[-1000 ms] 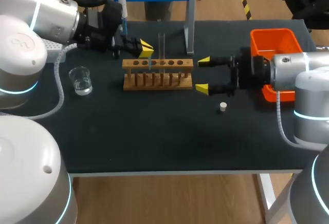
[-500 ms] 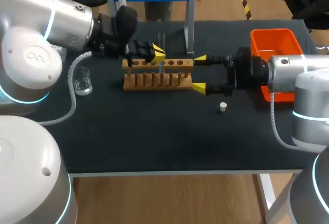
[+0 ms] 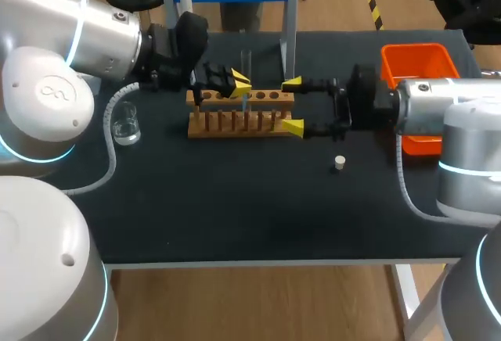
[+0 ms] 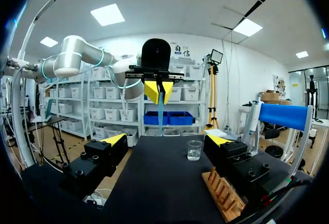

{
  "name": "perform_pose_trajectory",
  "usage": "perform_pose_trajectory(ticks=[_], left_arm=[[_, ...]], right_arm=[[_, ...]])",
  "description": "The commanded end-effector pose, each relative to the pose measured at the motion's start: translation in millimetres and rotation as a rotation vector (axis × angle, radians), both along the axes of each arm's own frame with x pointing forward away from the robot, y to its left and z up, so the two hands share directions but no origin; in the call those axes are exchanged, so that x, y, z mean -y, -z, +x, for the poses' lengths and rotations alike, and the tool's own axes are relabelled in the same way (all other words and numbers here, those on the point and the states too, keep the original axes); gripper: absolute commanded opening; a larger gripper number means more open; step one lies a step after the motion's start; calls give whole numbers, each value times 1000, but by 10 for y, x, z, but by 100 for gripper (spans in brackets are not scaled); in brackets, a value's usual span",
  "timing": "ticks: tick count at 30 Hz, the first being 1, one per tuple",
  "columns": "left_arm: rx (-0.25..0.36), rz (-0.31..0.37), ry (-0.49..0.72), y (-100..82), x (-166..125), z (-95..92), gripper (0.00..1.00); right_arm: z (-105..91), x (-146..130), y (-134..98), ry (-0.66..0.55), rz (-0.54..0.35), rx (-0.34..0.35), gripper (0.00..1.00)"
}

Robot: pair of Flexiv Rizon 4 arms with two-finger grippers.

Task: Invert the test tube, pick up the pipette, mount the tip to pipette, aspirate from beaker and dispense into the tube, eject the tip, return the pipette, and cap with the stopper.

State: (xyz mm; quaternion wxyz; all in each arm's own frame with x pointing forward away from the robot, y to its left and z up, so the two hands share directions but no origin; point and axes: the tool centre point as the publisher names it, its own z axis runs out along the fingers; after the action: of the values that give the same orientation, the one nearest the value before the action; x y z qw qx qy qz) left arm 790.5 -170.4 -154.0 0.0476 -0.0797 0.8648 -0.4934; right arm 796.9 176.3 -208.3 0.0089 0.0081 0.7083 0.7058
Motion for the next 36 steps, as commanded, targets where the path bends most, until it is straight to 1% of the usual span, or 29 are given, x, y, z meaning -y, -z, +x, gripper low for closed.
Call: perform_pose_trajectory(ticks=[1, 10, 23, 36], left_arm=[[-1, 0, -1, -1, -3, -7, 0], [-1, 0, -1, -1, -3, -7, 0], [-1, 0, -1, -1, -3, -7, 0], [-1, 0, -1, -1, -3, -7, 0]], right_arm=[[89, -106, -15, -61, -4, -20, 100], [0, -268, -93, -116, -5, -9, 100], [-40, -526, -126, -163, -16, -2, 100], [-11, -709, -131, -166, -10, -19, 85]])
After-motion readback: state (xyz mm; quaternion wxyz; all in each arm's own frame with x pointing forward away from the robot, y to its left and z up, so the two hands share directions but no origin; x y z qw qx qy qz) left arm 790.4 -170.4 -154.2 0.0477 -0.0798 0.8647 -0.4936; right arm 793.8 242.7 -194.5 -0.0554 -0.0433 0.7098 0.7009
